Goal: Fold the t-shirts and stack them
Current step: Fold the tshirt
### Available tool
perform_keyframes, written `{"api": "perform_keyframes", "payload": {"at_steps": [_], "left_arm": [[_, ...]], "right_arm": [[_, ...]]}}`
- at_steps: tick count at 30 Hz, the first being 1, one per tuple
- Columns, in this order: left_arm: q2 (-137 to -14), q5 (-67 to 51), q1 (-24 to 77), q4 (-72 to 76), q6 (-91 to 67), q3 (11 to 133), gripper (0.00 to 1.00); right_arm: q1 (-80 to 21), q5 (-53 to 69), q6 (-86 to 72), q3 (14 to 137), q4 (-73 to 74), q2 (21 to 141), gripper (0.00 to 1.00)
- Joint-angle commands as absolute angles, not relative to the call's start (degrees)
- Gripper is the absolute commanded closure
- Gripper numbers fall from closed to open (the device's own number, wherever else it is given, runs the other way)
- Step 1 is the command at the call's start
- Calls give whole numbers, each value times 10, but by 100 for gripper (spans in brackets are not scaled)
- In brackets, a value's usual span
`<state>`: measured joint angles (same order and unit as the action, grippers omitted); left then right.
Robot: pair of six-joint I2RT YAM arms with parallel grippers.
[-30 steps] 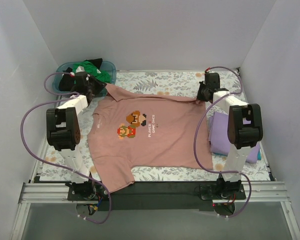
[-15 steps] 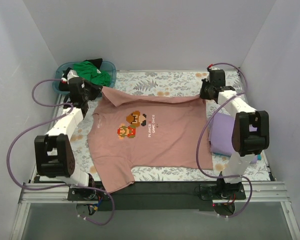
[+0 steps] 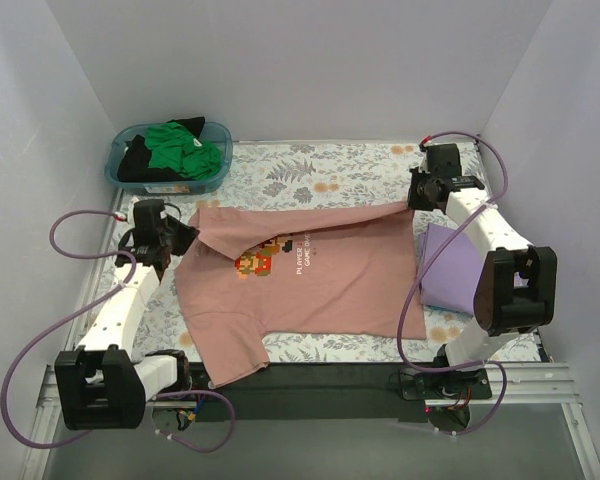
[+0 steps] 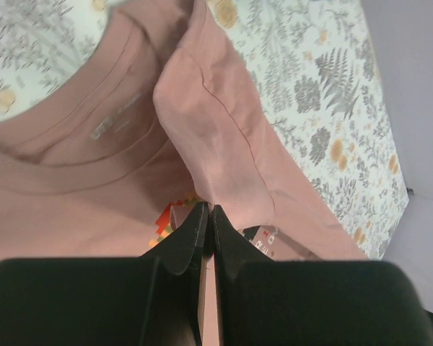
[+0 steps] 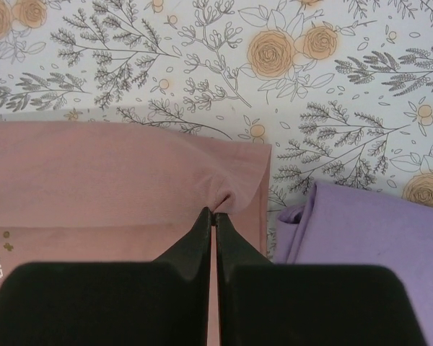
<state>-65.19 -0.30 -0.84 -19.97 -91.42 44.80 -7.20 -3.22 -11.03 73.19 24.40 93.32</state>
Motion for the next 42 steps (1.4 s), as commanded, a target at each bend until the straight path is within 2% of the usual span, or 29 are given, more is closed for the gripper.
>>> {"api": "perform_keyframes", "payload": {"at_steps": [1,17,18,19,21,22,28,31,35,38,42], "left_arm": [[-604,18,-8,-277,-933,433,100],[-557,47,-9,-316,-960,346,100],[-562,44,-8,-312,-960,345,100],[-563,44,-9,-308,-959,345,100],[-569,47,-8,-306,-959,349,100],[-572,48,-8,-305,-958,352,100],[-591,34,-8,-280,-960,380,100],[-608,33,-9,-265,-960,395,100],[-669,16,-8,-228,-958,425,100],[-736,17,-9,-215,-955,465,100],[-818,0,-8,-202,-946,504,100]], "right_arm": [[-69,-38,-89,728,274,912,99],[-70,-31,-89,676,278,935,97],[-71,-29,-90,676,279,938,88],[-71,-23,-88,675,279,940,69],[-82,-20,-80,678,279,940,56],[-88,-25,-77,679,279,937,46],[-171,-51,-68,682,272,880,27],[-266,-40,-63,654,237,846,27],[-419,59,-83,600,130,838,28],[-510,63,-92,617,62,889,29],[-579,40,-98,707,33,996,33]]}}
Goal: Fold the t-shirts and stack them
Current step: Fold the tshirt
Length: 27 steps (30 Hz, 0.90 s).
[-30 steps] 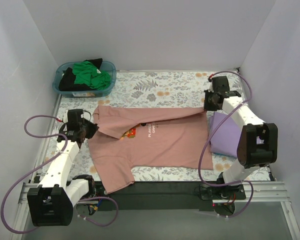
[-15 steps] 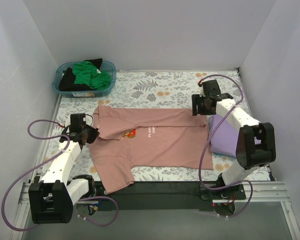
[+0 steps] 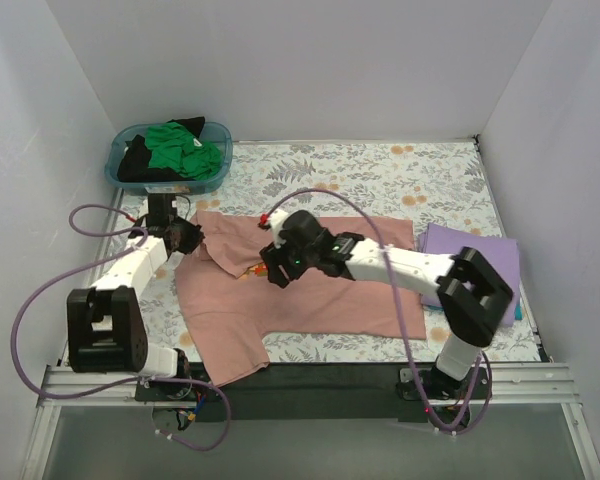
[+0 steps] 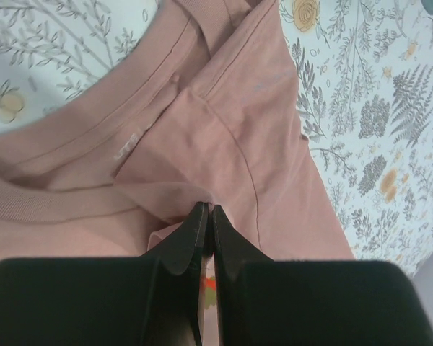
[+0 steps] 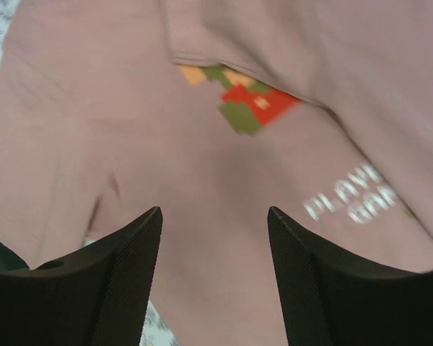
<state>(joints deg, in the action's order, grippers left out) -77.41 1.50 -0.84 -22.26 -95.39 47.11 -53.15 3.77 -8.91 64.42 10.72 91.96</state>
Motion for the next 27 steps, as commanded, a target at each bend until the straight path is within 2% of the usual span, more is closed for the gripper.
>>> {"api": "perform_keyframes", "payload": {"at_steps": [1,4,12,20,23,24,27], "left_arm": [[-829,1,-8,-199,-942,510,100],[-860,-19,-8,-197,-938,524,100],[-863,-12,-8,-178,-936,498,100],[-858,-8,-11,-179,-935,486,100],[-855,-8,-15,-179,-935,482,100],[-853,-9,-16,-179,-936,481,100],[-851,-9,-17,-179,-935,481,100]], "right_arm": [[-589,38,-96,728,33,1018,35],[-617,25,-75,835,34,1125,39],[-632,-16,-28,968,47,1254,44],[-632,-68,-24,991,73,1303,52],[-632,-77,-27,984,78,1300,60],[-632,-78,-28,984,78,1298,72],[-632,-70,-33,986,78,1290,92]]}}
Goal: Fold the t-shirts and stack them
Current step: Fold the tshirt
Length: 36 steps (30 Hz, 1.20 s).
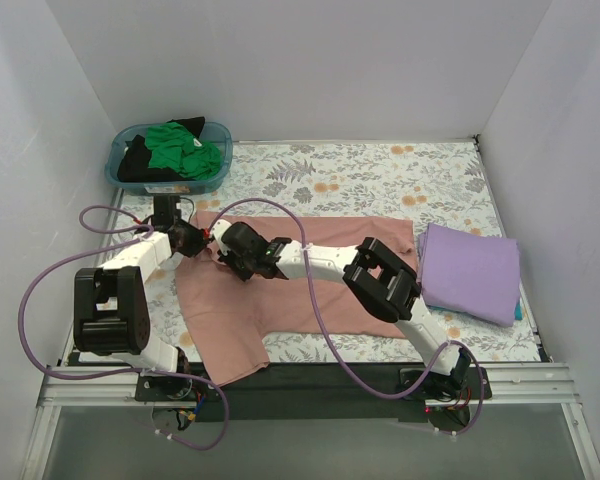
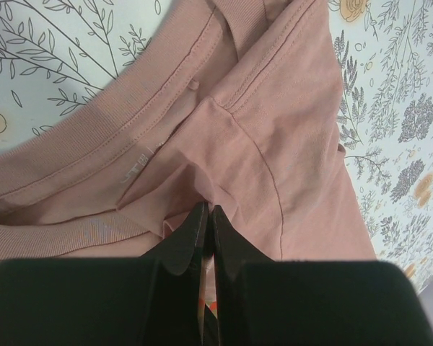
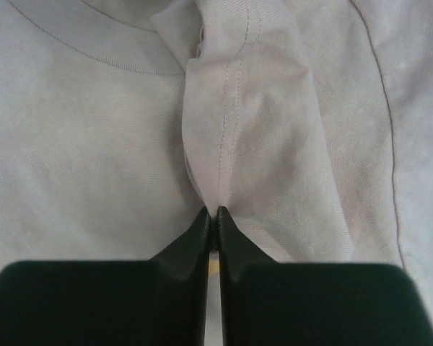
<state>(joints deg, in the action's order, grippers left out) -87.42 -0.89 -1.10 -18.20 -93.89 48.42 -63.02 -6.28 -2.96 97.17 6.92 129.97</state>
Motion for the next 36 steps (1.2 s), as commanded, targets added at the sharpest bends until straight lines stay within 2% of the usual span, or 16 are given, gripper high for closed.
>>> {"api": "perform_keyframes", "payload": {"at_steps": [1,3,11,18,26,29,31,32,33,35,36], "left_arm": [[-847,-10,-17,-180,-935,482,100],[-842,-11,-19,-183,-934,485,100],[-767,-7,-20,-218,-937,478,100],[-670,-10,-18,-243,-949,402,100],[-619,-7,-18,-279,-963,334,100],[-589,-7,-18,-287,-964,311,100],[-574,-7,-19,-289,-966,291,100],[-563,-7,-19,-294,-966,287,68],[-556,-8,-18,-304,-966,286,52],[-536,-8,-18,-315,-967,287,21],[-528,-7,-18,-329,-967,290,18]], "right_arm": [[-632,-67,-33,988,78,1285,95],[-632,-47,-33,991,77,1278,99],[-637,-4,-20,948,92,1193,99],[-638,19,-2,906,162,1144,99],[-639,51,11,845,175,1119,99],[-642,67,1,833,175,1125,95],[-644,69,-20,824,174,1128,78],[-643,69,-25,822,175,1129,69],[-644,70,-29,817,174,1129,58],[-645,76,-41,815,174,1122,40],[-645,80,-44,810,173,1115,21]]}}
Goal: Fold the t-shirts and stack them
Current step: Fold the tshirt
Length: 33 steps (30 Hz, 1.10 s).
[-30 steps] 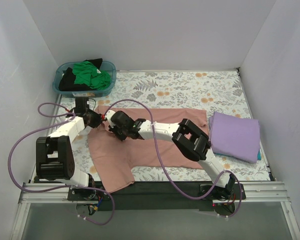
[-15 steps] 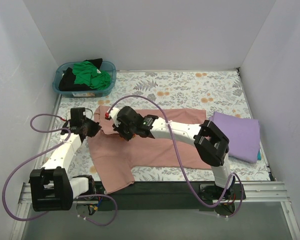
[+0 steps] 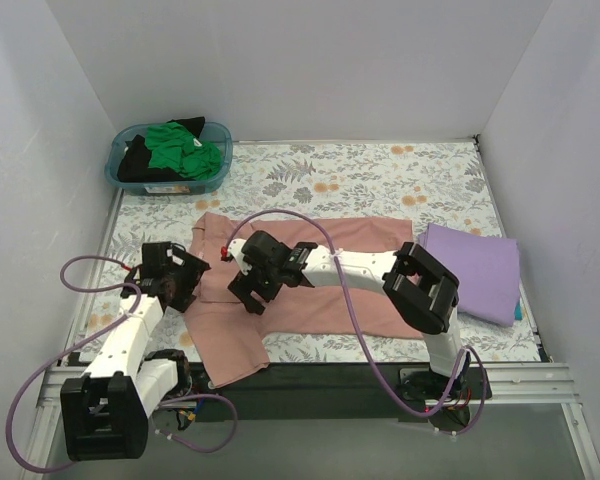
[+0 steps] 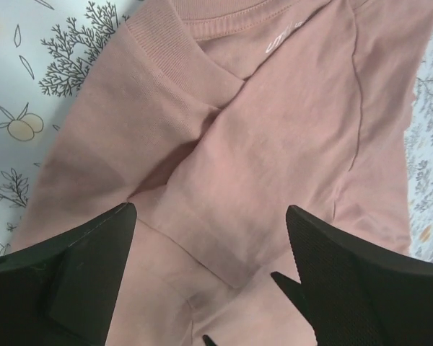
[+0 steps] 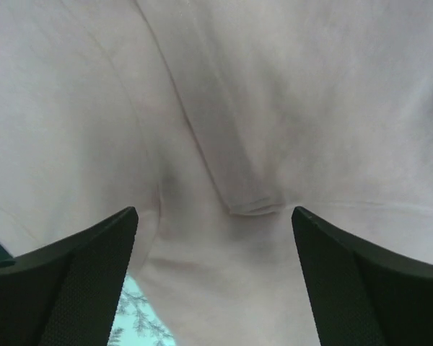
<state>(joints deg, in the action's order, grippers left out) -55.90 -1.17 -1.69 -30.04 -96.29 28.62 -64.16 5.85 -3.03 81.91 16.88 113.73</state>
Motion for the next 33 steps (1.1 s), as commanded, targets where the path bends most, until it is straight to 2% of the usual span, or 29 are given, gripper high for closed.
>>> {"api": "perform_keyframes", "payload": {"at_steps": [1,6,9,11,18,23,27,33], "left_arm": [[-520,-7,-18,-335,-969,300,15],[-471,-8,-18,-347,-969,337,11],[-484,-26,-18,-314,-959,356,9],[-509,-79,-18,-283,-934,368,9],[-674,-105,-8,-170,-912,426,9],[-805,-113,18,-111,-900,465,11],[-899,-90,19,-118,-887,514,12],[-1008,-42,18,-136,-880,562,12]], "right_arm": [[-646,90,-49,807,172,1100,2],[-645,42,-82,772,158,1011,2],[-629,-63,-124,729,159,951,2],[-601,-62,-153,686,160,922,2],[-374,-4,-160,593,162,831,2],[-266,-4,-117,591,166,846,2],[-182,53,-86,613,165,910,2],[-142,49,-74,636,148,992,2]]}}
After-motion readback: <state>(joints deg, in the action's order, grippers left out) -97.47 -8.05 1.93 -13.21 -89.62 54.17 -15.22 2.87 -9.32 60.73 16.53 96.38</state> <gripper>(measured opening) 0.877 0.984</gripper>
